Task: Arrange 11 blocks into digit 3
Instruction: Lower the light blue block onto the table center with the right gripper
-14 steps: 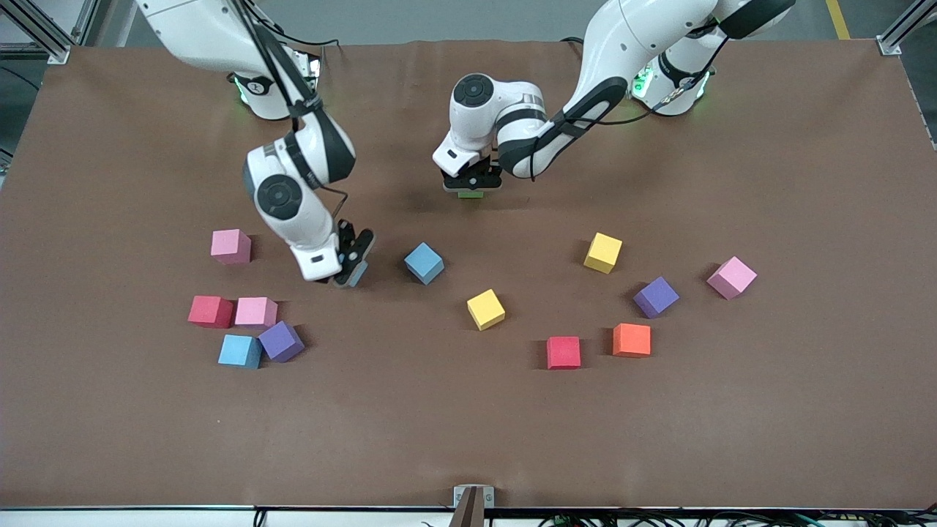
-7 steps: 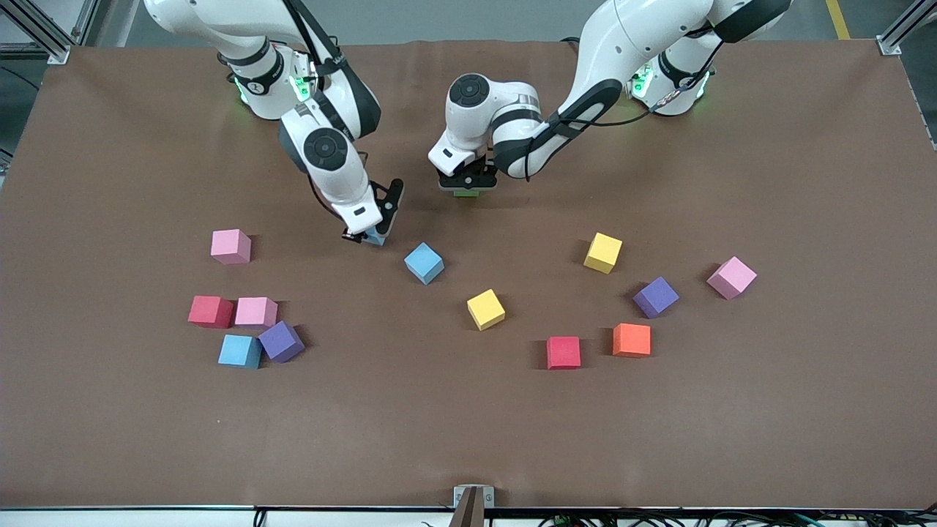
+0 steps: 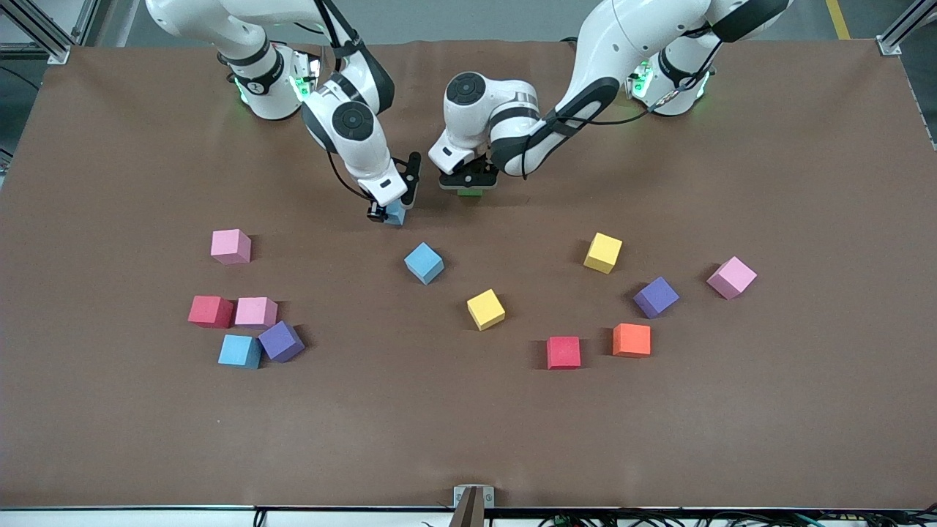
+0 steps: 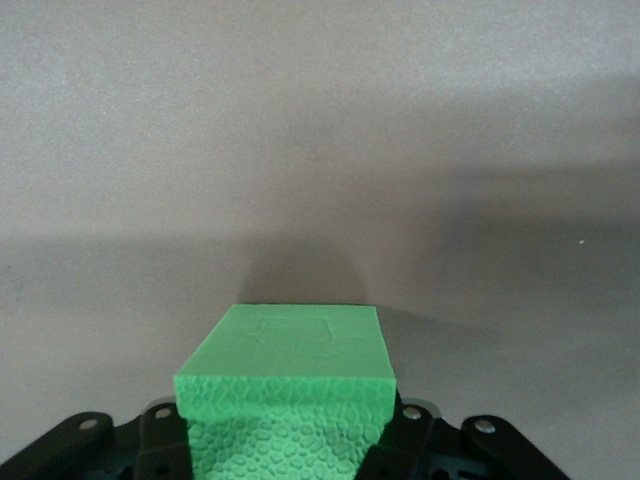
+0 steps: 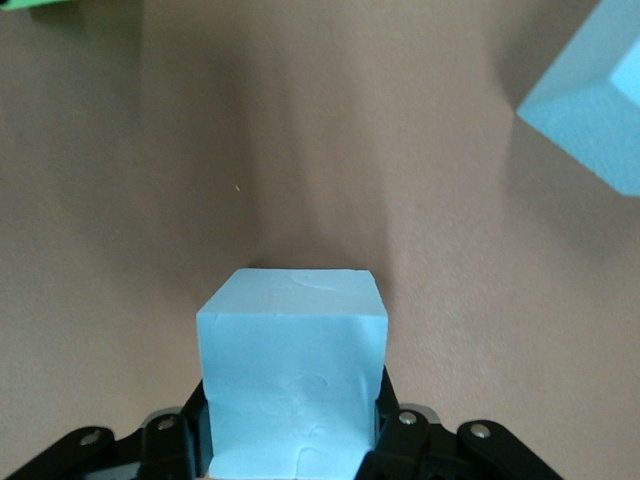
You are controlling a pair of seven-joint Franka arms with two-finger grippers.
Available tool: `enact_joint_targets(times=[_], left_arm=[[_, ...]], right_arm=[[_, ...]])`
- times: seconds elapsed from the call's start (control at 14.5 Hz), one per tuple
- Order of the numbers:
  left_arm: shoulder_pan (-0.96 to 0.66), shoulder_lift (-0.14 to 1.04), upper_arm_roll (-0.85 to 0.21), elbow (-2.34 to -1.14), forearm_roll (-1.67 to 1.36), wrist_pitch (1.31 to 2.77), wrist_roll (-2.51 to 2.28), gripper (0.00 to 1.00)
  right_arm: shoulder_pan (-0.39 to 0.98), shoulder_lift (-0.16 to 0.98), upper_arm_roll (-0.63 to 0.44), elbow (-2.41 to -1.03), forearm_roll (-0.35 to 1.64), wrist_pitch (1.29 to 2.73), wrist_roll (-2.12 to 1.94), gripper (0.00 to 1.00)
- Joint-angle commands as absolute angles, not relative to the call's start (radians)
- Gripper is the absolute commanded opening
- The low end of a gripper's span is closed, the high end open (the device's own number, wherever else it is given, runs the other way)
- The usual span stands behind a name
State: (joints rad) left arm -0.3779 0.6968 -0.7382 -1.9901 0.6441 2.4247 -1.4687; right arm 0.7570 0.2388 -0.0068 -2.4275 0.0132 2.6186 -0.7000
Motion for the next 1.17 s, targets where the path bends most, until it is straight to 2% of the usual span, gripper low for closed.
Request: enact_joint_targets(times=[0.0, 0.14, 0.21, 0.28, 0.62, 0.83, 1.1], left_arm=[[-0.388, 0.701, -0.736, -1.973, 0.664, 2.405, -1.450, 0.27], [-0.388, 0.703, -0.736, -1.973, 0.664, 2.405, -1.451, 0.38], [-0.387, 0.703, -0.735, -1.973, 0.663, 2.405, -1.453, 0.63], [-0.387, 0.703, -0.735, -1.973, 0.663, 2.405, -1.457, 1.00], [-0.384, 0.692, -0.735, -1.950, 0.649, 2.393, -1.460, 1.00], [-0.383, 0.681, -0.739, -1.916, 0.646, 2.336, -1.470, 1.00], [-0.364, 0.620, -0.744, -1.916, 0.641, 2.292, -1.470, 1.00]], right_arm=[[0.765, 0.190, -0.014, -2.474, 0.018, 2.640, -0.719, 0.31], [0.765, 0.189, -0.014, -2.474, 0.017, 2.643, -0.721, 0.31], [0.762, 0.189, -0.012, -2.474, 0.017, 2.645, -0.719, 0.31], [0.759, 0.184, -0.012, -2.474, 0.018, 2.645, -0.718, 0.31], [0.755, 0.184, -0.012, -2.474, 0.018, 2.646, -0.719, 0.31], [0.750, 0.184, -0.012, -2.476, 0.018, 2.646, -0.719, 0.31], [0.733, 0.176, -0.012, -2.496, 0.017, 2.648, -0.735, 0.31]])
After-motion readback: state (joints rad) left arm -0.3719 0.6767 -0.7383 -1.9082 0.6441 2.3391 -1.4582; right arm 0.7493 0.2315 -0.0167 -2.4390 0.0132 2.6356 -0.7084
